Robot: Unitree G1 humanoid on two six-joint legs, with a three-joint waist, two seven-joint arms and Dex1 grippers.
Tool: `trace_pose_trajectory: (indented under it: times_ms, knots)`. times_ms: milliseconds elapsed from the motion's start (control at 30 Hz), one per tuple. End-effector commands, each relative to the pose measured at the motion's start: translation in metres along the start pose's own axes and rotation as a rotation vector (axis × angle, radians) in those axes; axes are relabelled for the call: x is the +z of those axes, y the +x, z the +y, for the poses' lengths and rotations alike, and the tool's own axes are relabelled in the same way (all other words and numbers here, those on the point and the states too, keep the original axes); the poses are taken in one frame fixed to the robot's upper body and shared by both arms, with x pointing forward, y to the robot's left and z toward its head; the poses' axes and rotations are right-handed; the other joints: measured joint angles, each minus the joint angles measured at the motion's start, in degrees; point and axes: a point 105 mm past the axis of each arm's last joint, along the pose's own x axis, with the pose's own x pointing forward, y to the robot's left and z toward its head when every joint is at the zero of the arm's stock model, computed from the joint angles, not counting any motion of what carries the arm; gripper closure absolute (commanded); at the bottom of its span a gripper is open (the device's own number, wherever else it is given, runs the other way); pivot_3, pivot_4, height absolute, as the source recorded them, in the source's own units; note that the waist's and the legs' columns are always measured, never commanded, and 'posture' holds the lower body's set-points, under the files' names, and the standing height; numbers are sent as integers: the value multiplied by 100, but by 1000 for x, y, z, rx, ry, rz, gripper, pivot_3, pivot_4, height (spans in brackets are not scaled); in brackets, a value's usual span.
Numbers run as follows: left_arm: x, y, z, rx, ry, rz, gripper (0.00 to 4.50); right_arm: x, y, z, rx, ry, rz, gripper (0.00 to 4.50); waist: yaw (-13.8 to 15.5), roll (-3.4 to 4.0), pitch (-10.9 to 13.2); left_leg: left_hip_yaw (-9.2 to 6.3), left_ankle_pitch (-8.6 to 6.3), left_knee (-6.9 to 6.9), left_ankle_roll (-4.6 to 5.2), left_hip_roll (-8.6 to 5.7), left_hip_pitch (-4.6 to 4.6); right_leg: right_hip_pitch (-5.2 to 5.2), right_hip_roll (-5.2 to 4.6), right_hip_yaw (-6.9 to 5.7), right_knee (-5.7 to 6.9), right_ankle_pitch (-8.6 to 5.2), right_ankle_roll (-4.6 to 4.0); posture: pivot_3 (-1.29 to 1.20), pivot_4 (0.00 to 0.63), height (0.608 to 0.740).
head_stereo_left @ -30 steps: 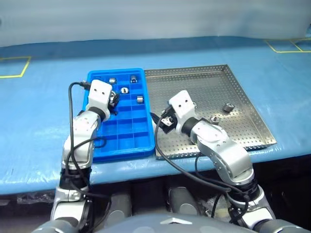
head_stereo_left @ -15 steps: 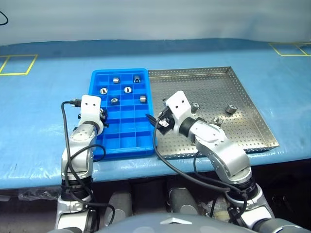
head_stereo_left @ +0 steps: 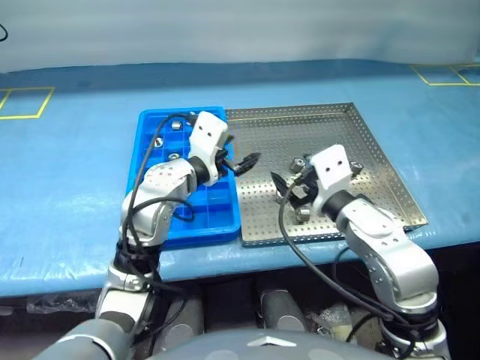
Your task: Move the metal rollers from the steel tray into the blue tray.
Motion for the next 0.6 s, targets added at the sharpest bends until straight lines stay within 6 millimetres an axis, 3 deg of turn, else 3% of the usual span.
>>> trace_pose_trajectory:
  times_ms: [33,133,333,567,600]
  knots:
    - [-16,23,-3,-91,24,123,182,10,-16,-11,-64,-24,-44,0,-50,1,0,-1,0,0,0,2,1,-1,3,1,0,-2,-2,-187,150,740]
    - [-28,38,-2,-109,30,189,182,9,-23,-14,-103,-11,-43,0,-182,1,1,0,0,4,0,1,1,0,3,3,2,-3,-2,-222,150,740]
    - [-41,57,-20,-188,60,225,182,7,-25,-10,-122,14,-44,0,-348,0,1,1,-1,-5,0,0,-2,-3,0,8,-2,-4,2,-244,150,740]
    - [-58,60,-22,-186,133,315,182,12,-21,-7,-118,20,-63,0,-527,0,1,-1,-1,-5,0,0,-2,-3,0,9,-2,-5,3,-251,150,740]
    - [-61,60,-21,-179,139,330,346,13,-21,-7,-118,20,-65,0,-553,0,1,-1,-1,-5,-1,0,-2,-3,0,9,-3,-5,3,-251,150,740]
